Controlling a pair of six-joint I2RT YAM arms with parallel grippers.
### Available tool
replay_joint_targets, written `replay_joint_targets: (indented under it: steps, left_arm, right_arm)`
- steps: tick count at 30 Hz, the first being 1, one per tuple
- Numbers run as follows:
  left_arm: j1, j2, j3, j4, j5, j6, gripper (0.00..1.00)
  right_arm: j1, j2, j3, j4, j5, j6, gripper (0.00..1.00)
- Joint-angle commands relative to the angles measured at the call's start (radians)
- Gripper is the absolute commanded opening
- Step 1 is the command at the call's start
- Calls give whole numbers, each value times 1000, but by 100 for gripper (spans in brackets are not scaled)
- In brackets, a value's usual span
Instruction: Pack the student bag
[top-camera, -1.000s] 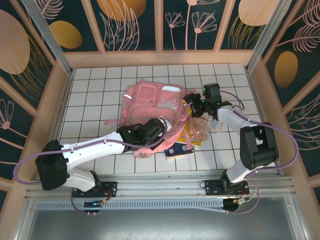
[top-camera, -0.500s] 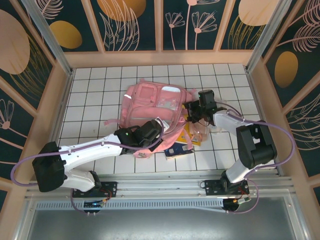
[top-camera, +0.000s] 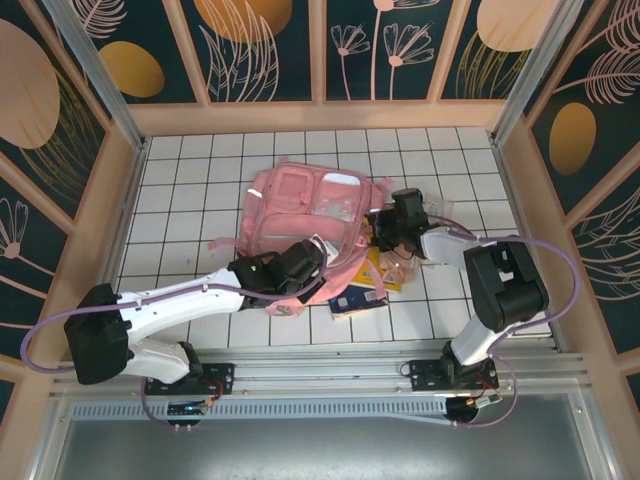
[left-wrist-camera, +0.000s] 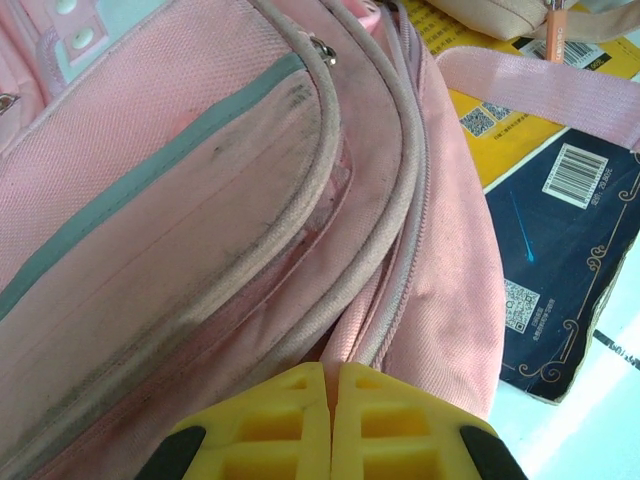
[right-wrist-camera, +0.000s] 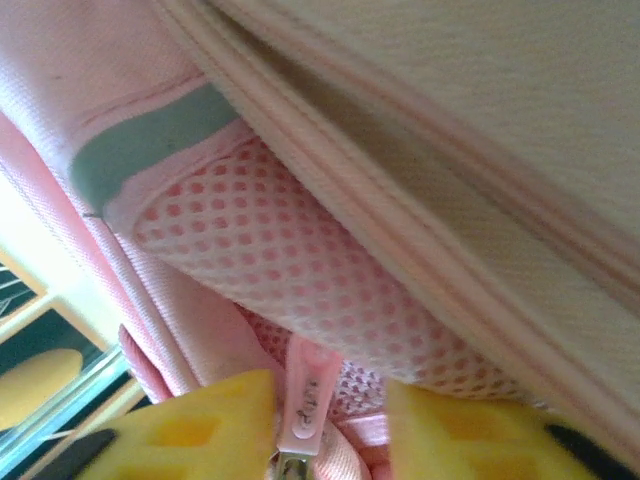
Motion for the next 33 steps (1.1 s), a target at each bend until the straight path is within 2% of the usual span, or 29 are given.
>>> replay_joint_targets:
  steps: [1, 5, 9, 12, 19, 22, 24, 28, 33]
  left_arm:
    - [-5, 0, 104, -5, -21, 12, 0]
    - [-5, 43, 242, -73, -59, 31, 0]
    - [-5, 98, 377, -155, -85, 45, 0]
    - [-1, 133, 469, -211, -96, 53, 0]
    - [45, 194, 617, -334, -205, 75, 0]
    - [86, 214, 701, -370, -226, 83, 0]
    - [96, 244, 776, -396, -252, 85, 0]
    - [138, 302, 906, -455, -376, 54, 0]
    - [239, 339, 1064, -466, -412, 35, 0]
  right_arm:
    - [19, 1, 143, -108, 30, -219, 49]
    - [19, -109, 262, -258, 88, -434, 73]
    - [-4, -238, 303, -454, 163, -621, 89]
    - [-41, -349, 243, -582, 176, -724, 97]
    - [-165, -573, 37, -800, 110, -792, 99]
    - [-226, -639, -25, -804, 82, -784, 98]
    - [-250, -663, -68, -748, 14, -770, 97]
    - [-213, -610, -91, -674, -108, -802, 95]
    - [-70, -572, -89, -698, -121, -799, 95]
